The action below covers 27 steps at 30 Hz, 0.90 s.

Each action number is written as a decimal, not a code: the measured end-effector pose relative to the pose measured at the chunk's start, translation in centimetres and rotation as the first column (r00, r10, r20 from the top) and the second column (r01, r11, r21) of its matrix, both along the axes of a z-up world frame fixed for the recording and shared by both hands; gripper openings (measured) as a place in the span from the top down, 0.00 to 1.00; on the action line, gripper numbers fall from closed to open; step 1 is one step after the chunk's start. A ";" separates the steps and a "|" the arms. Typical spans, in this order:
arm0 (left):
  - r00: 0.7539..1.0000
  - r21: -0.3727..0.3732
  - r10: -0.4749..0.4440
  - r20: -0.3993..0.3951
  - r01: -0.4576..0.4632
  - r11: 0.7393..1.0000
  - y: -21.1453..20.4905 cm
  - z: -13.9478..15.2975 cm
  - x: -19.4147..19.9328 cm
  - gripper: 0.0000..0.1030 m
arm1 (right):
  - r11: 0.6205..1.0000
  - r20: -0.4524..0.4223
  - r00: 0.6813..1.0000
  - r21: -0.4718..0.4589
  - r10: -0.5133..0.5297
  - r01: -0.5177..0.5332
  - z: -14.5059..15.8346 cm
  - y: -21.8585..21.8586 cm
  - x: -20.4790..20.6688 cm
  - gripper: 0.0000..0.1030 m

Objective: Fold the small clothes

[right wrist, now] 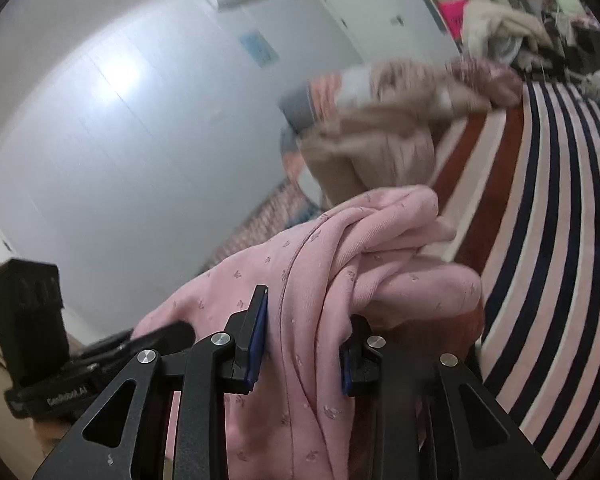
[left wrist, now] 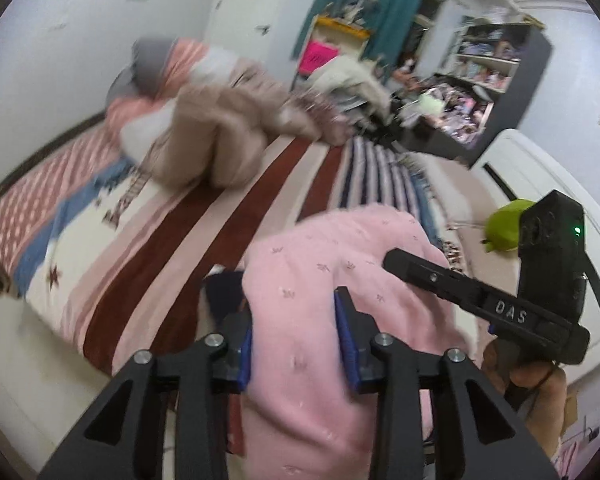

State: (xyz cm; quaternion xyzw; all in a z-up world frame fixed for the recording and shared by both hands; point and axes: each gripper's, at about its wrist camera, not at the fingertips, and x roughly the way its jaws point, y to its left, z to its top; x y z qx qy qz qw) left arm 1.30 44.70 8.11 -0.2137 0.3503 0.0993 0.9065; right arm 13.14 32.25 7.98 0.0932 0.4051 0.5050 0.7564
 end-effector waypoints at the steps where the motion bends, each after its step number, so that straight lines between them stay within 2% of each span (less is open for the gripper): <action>1: 1.000 -0.013 0.008 -0.008 -0.008 1.000 0.3 -1.2 0.2 0.66 | 1.000 -0.006 1.000 -0.021 -0.001 0.001 -1.2 0.5 0.1 0.76; 5: 1.000 -0.046 0.021 -0.020 -0.022 0.999 1.0 -3.4 0.6 0.59 | 0.999 -0.046 0.999 -0.048 0.020 -0.023 -4.2 0.8 1.0 0.74; 8: 1.000 -0.012 0.023 -0.006 -0.023 1.000 0.6 -3.0 0.9 0.51 | 0.998 -0.044 0.999 -0.050 0.026 -0.028 -4.5 0.4 1.4 0.68; 10: 1.000 0.023 0.029 0.001 -0.029 0.999 0.3 -2.1 1.3 0.46 | 0.998 -0.014 1.000 -0.062 0.020 -0.021 -4.1 0.3 1.2 0.56; 13: 0.999 0.036 0.028 0.030 -0.029 0.999 0.4 -1.1 1.3 0.33 | 0.996 0.022 0.999 -0.082 0.036 -0.034 -2.9 -0.5 0.6 0.37; 15: 0.997 0.043 0.029 0.066 -0.031 0.999 0.2 -0.2 0.8 0.25 | 0.996 0.042 0.999 -0.082 0.033 -0.030 -1.9 -1.4 0.5 0.34; 16: 0.997 0.046 0.027 0.077 -0.031 0.998 0.3 0.1 0.5 0.25 | 0.997 0.052 0.998 -0.073 0.028 -0.024 -1.4 -1.9 0.6 0.33; 20: 0.996 0.073 0.026 0.080 -0.032 0.997 -0.3 0.9 0.1 0.25 | 0.997 0.116 0.993 -0.074 0.001 0.007 0.4 -3.6 0.6 0.30; 24: 0.996 0.090 0.036 0.079 -0.043 0.995 -0.7 1.3 -0.3 0.25 | 0.998 0.113 0.994 -0.062 -0.001 0.008 0.6 -4.8 0.7 0.30; 27: 0.991 0.090 0.051 0.126 -0.062 0.994 -2.1 1.9 -1.6 0.25 | 0.998 0.129 0.992 -0.063 0.004 0.004 0.6 -5.7 0.5 0.30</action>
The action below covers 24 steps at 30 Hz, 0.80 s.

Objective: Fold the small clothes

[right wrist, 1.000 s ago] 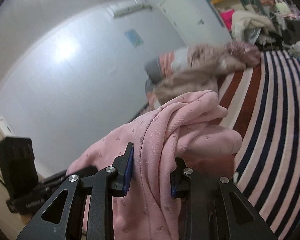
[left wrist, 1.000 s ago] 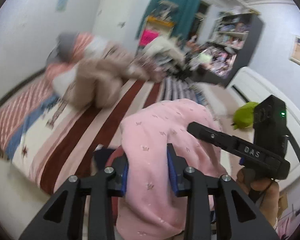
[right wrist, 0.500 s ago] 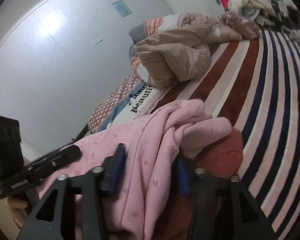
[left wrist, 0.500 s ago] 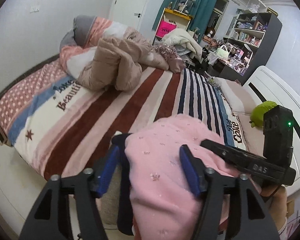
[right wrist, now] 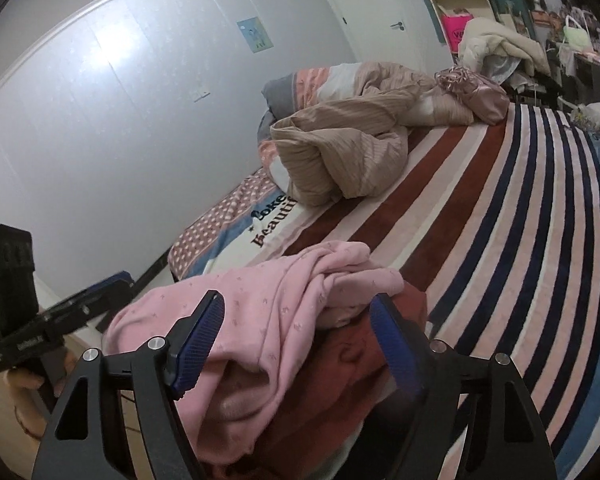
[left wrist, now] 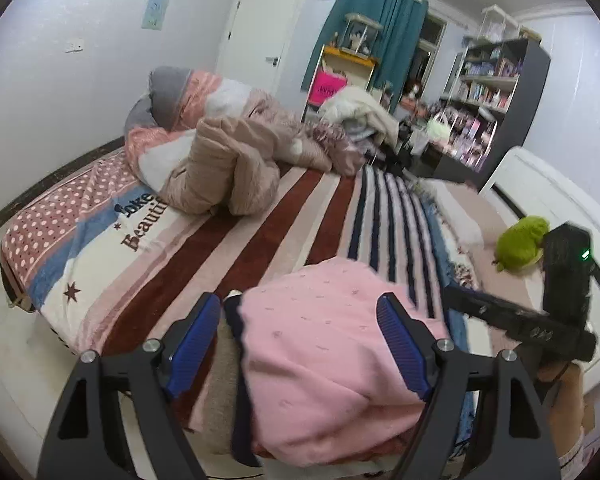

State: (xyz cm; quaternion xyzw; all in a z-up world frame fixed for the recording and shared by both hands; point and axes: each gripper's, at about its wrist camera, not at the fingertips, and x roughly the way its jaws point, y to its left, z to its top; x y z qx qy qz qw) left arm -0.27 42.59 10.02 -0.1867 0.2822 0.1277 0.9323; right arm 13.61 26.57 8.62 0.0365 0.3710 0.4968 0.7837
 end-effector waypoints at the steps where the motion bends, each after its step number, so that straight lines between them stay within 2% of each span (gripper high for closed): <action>1: 1.000 0.031 0.003 0.012 -0.004 1.000 -1.1 0.2 -0.5 0.25 | 1.000 0.012 1.000 -0.004 0.003 -0.003 -0.1 -0.5 -0.3 0.30; 5: 0.997 0.184 -0.024 0.074 0.010 0.983 -6.8 1.0 -2.5 0.25 | 0.999 0.132 0.991 -0.031 -0.027 0.032 -1.0 -3.6 -2.4 0.30; 8: 0.988 0.224 -0.089 0.129 0.058 0.973 -11.0 0.3 -3.6 0.23 | 0.999 0.197 0.980 -0.022 -0.040 0.045 -2.5 -7.4 -4.3 0.30; 13: 0.971 0.294 -0.133 0.199 0.071 0.953 -18.8 -3.0 -3.8 0.17 | 0.995 0.277 0.957 -0.034 -0.084 0.098 -5.9 -15.6 -7.0 0.29; 14: 0.969 0.303 -0.127 0.214 0.058 0.951 -20.1 -3.7 -3.6 0.13 | 0.990 0.324 0.940 -0.054 -0.107 0.132 -6.5 -17.5 -7.7 0.29; 15: 0.966 0.311 -0.112 0.232 0.036 0.950 -21.3 -4.5 -3.4 0.09 | 0.981 0.395 0.908 -0.071 -0.140 0.183 -7.0 -19.5 -8.4 0.29; 16: 0.964 0.329 -0.087 0.251 -0.001 0.944 -23.4 -6.0 -2.7 0.07 | 0.969 0.467 0.868 -0.085 -0.169 0.234 -7.5 -21.5 -9.1 0.29; 18: 0.961 0.347 -0.077 0.266 -0.021 0.938 -26.1 -7.9 -1.6 0.06 | 0.950 0.549 0.814 -0.107 -0.190 0.294 -8.2 -24.8 -10.2 0.27; 20: 0.954 0.371 -0.086 0.287 -0.028 0.928 -29.5 -9.9 -0.3 0.05 | 0.935 0.588 0.783 -0.122 -0.201 0.332 -9.1 -28.4 -11.0 0.22; 22: 0.946 0.390 -0.100 0.307 -0.030 0.920 -33.0 -11.5 0.7 0.01 | 0.927 0.608 0.765 -0.122 -0.212 0.355 -9.9 -31.8 -11.9 0.12; 24: 0.942 0.384 -0.110 0.316 -0.021 0.923 -35.6 -12.5 1.5 0.01 | 0.920 0.636 0.737 -0.108 -0.229 0.378 -10.7 -35.0 -12.9 0.04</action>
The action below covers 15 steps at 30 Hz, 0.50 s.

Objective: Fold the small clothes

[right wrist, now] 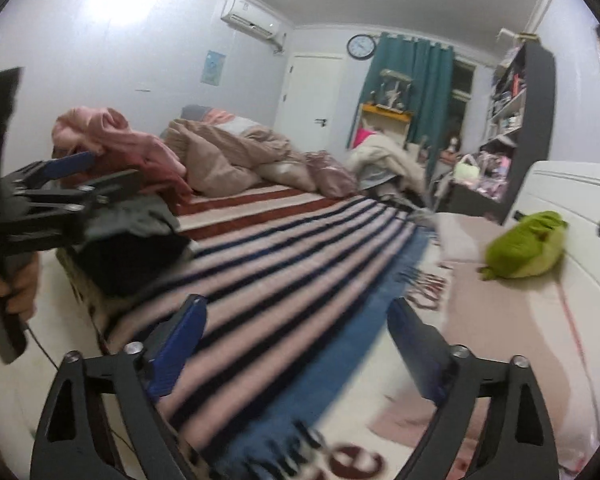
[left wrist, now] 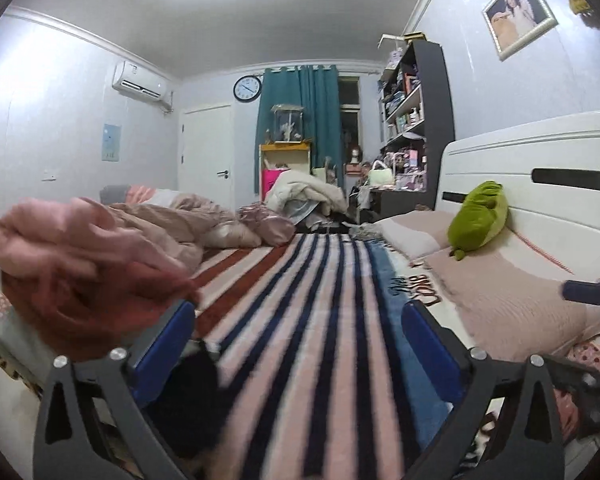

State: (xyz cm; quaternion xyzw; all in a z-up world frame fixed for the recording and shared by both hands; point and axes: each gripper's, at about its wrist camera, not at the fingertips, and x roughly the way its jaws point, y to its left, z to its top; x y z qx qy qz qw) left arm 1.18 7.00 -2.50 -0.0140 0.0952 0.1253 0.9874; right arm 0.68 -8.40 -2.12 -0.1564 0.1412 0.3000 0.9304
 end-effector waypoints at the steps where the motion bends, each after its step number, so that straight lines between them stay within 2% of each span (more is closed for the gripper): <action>1: 1.000 -0.002 -0.009 -0.004 0.009 1.000 -0.7 -0.3 0.3 0.01 | 1.000 0.020 1.000 0.005 -0.015 0.015 -0.4 -1.4 -0.5 0.00; 3: 1.000 -0.007 -0.027 -0.016 0.026 1.000 -2.6 -1.0 1.2 0.01 | 0.998 0.042 0.997 0.018 -0.059 0.058 -1.3 -3.8 -1.2 0.00; 8: 0.997 0.009 -0.071 -0.027 0.071 0.997 -6.1 -1.6 2.0 0.01 | 0.992 0.023 0.994 0.070 -0.106 0.104 -2.7 -7.1 -1.9 0.00; 15: 0.997 0.043 -0.077 -0.029 0.078 0.996 -7.5 -1.5 2.0 0.01 | 0.982 -0.007 0.993 0.148 -0.120 0.120 -3.1 -8.9 -2.5 0.00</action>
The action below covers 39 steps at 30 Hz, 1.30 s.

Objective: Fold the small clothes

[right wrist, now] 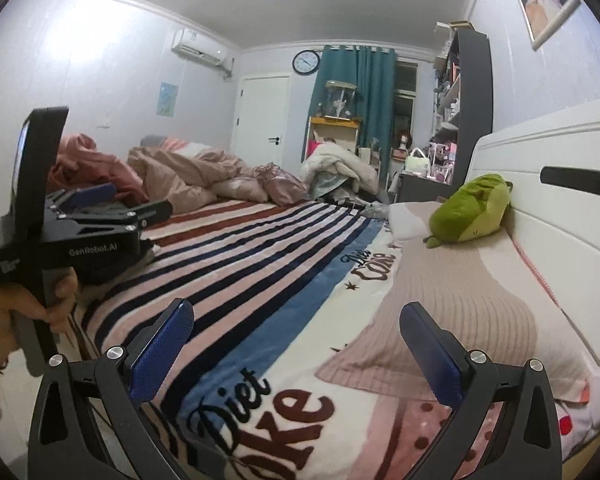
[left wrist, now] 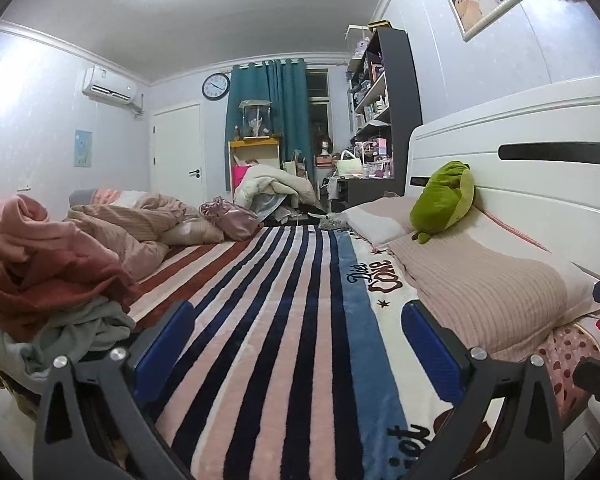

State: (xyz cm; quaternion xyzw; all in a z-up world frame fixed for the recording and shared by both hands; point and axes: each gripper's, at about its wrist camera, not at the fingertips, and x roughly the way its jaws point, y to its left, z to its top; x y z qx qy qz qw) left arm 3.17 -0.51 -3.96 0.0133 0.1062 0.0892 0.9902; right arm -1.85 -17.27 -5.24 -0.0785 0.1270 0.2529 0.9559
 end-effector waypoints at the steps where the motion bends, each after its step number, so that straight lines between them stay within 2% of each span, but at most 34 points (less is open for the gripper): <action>1: 1.000 0.006 0.001 0.004 -0.001 1.000 -0.1 0.0 -0.1 0.01 | 1.000 0.001 1.000 0.004 -0.002 0.002 -0.1 0.1 -0.1 0.00; 14: 1.000 -0.016 0.006 0.012 -0.006 1.000 1.0 -0.4 -1.8 0.01 | 1.000 -0.019 1.000 0.010 -0.004 0.005 -1.5 1.0 -0.6 0.00; 23: 1.000 -0.021 0.015 0.023 -0.015 1.000 1.1 -0.3 -3.1 0.01 | 1.000 0.009 1.000 0.023 -0.011 0.010 -1.0 0.7 -2.2 0.00; 39: 0.999 0.001 0.014 0.042 -0.015 1.000 0.7 0.0 -4.4 0.01 | 0.999 0.024 0.999 0.034 -0.024 0.023 -0.5 -0.4 -2.4 0.00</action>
